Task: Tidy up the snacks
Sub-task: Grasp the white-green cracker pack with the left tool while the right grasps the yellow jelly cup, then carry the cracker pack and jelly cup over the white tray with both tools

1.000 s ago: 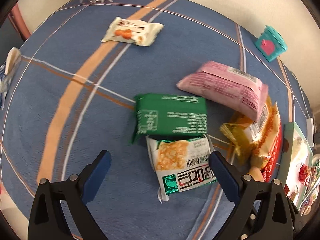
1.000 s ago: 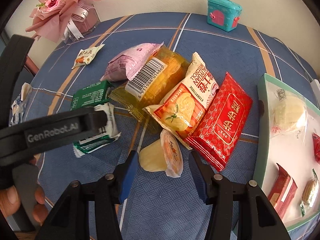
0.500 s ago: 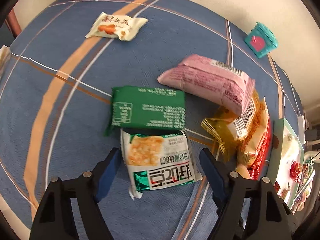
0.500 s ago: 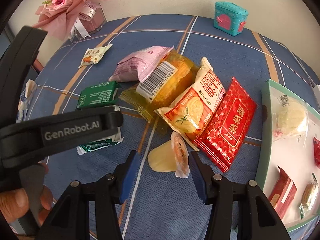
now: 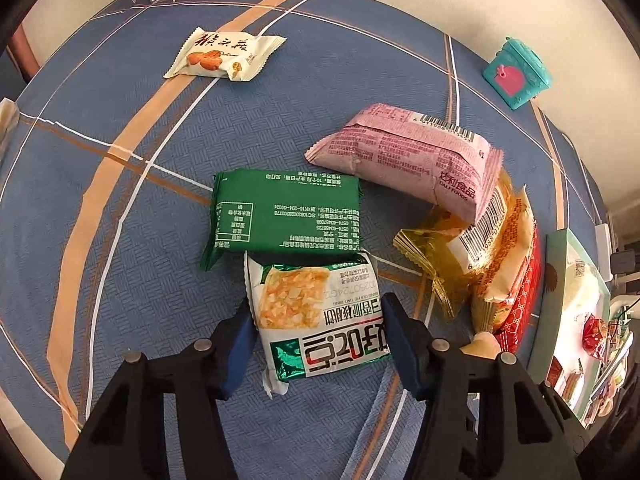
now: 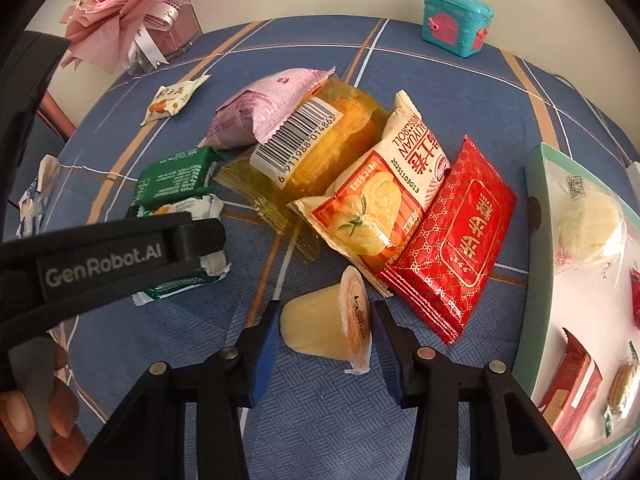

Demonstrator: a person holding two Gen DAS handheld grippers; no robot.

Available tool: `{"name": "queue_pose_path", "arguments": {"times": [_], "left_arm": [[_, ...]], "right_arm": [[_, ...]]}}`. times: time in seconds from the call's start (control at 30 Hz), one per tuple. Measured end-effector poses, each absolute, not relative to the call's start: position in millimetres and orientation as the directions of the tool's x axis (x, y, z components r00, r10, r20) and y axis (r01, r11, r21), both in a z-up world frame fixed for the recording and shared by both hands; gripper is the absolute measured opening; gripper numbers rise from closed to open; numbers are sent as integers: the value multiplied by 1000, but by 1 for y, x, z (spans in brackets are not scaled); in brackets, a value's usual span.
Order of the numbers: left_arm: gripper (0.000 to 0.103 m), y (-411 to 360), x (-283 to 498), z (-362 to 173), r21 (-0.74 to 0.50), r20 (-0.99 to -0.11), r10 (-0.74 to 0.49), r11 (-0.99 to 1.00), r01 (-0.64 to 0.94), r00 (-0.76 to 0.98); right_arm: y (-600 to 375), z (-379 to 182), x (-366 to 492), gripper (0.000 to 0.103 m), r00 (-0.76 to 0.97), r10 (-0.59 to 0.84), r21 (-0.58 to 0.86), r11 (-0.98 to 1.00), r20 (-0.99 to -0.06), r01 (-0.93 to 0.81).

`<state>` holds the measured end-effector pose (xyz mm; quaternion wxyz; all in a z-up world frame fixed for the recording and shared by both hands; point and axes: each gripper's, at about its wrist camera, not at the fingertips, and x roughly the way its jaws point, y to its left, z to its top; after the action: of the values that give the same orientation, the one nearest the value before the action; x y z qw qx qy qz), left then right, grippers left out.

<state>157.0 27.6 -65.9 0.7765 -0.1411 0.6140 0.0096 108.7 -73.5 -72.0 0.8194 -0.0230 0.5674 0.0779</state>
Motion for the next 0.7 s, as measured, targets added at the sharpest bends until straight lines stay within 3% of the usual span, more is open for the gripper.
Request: {"name": "queue_pose_path", "arguments": {"times": [0.7], "left_arm": [[60,33,135,-18,-184,-932,-118,969,-167,343]], "right_arm": [[-87,-43,101,40,383,160,119,985,-910,-127]]}}
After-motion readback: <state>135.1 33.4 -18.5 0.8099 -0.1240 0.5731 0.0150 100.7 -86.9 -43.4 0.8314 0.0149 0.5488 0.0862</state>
